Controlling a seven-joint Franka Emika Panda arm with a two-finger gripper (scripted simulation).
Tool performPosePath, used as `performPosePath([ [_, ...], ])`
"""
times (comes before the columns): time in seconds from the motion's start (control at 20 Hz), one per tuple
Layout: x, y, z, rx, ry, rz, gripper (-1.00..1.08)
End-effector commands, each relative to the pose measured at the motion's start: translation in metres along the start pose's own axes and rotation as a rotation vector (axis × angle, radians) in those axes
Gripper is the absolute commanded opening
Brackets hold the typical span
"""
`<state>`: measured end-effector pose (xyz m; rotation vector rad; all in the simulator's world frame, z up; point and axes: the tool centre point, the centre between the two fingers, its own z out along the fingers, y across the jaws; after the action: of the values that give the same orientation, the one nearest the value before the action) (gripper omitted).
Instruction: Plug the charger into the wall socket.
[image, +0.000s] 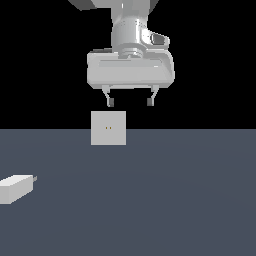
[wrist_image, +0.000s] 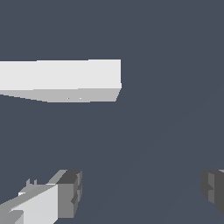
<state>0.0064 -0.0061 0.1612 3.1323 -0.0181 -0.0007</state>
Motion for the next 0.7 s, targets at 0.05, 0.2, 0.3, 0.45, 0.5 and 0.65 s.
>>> performPosePath([
  [0.05,0.000,0.000,0.000,0.000,0.000,0.000,1.00],
  [0.2,-0.002,-0.003,0.002,0.000,0.001,0.000,1.00],
  [0.3,-0.005,-0.006,0.004,0.000,0.002,0.002,1.00],
  [0.45,-0.012,-0.015,0.008,0.001,0.005,0.004,1.00],
  [0.5,-0.015,-0.018,0.010,0.001,0.006,0.005,1.00],
  [0.65,-0.025,-0.032,0.018,0.002,0.011,0.008,1.00],
])
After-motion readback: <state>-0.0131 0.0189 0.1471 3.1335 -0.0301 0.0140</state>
